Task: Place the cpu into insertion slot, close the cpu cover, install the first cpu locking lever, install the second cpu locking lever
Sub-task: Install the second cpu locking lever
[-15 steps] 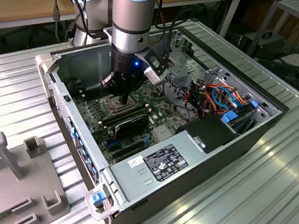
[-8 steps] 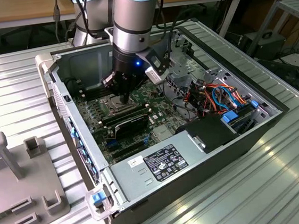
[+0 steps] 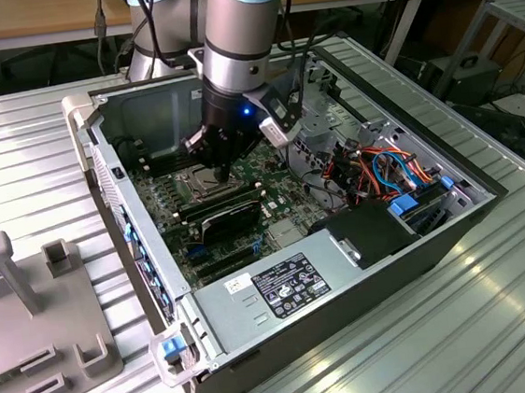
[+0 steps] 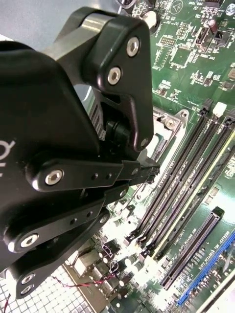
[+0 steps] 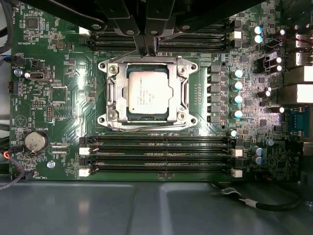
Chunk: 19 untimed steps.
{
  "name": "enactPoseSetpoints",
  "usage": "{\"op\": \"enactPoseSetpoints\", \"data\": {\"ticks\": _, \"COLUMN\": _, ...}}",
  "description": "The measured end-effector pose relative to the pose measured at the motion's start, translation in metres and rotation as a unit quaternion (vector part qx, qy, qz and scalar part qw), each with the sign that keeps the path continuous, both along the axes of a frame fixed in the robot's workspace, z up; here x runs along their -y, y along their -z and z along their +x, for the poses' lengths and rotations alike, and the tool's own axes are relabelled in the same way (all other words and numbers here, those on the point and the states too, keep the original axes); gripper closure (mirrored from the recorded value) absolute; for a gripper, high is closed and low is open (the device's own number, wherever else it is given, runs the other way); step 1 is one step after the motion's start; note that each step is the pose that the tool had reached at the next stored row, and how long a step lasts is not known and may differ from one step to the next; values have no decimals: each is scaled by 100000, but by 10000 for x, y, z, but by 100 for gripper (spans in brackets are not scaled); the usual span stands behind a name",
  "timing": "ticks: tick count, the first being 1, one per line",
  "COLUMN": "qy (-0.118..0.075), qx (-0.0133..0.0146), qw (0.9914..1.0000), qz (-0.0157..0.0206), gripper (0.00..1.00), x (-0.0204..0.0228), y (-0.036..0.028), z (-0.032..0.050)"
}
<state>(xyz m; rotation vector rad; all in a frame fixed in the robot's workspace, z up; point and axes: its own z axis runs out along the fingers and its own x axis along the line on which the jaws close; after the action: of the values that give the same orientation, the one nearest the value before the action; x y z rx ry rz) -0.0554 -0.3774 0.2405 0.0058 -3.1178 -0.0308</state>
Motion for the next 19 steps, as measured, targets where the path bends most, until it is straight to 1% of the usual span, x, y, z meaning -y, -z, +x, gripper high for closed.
{"op": "enactPoseSetpoints", "data": {"ticks": 5, "qy": -1, "qx": -2, "qw": 100000, "qz": -1, "gripper": 89, "x": 29, "y": 0, "z": 0}}
{"op": "enactPoseSetpoints", "data": {"ticks": 6, "qy": 1, "qx": -2, "qw": 100000, "qz": -5, "gripper": 89, "x": 45, "y": 0, "z": 0}}
{"op": "enactPoseSetpoints", "data": {"ticks": 8, "qy": -3, "qx": -1, "qw": 100000, "qz": -2, "gripper": 89, "x": 59, "y": 0, "z": 0}}
{"op": "enactPoseSetpoints", "data": {"ticks": 9, "qy": 0, "qx": 0, "qw": 100000, "qz": -1, "gripper": 89, "x": 76, "y": 0, "z": 0}}
{"op": "enactPoseSetpoints", "data": {"ticks": 11, "qy": 6, "qx": -6, "qw": 100000, "qz": -10, "gripper": 89, "x": 79, "y": 0, "z": -1}}
{"op": "enactPoseSetpoints", "data": {"ticks": 14, "qy": -42, "qx": -20, "qw": 100000, "qz": -11, "gripper": 89, "x": 79, "y": 2, "z": -35}}
{"op": "enactPoseSetpoints", "data": {"ticks": 15, "qy": -67, "qx": -19, "qw": 100000, "qz": -19, "gripper": 89, "x": 79, "y": 4, "z": -68}}
{"op": "enactPoseSetpoints", "data": {"ticks": 16, "qy": -64, "qx": -20, "qw": 100000, "qz": -23, "gripper": 89, "x": 79, "y": 4, "z": -80}}
{"op": "enactPoseSetpoints", "data": {"ticks": 19, "qy": -75, "qx": -21, "qw": 100000, "qz": -23, "gripper": 89, "x": 79, "y": 4, "z": -81}}
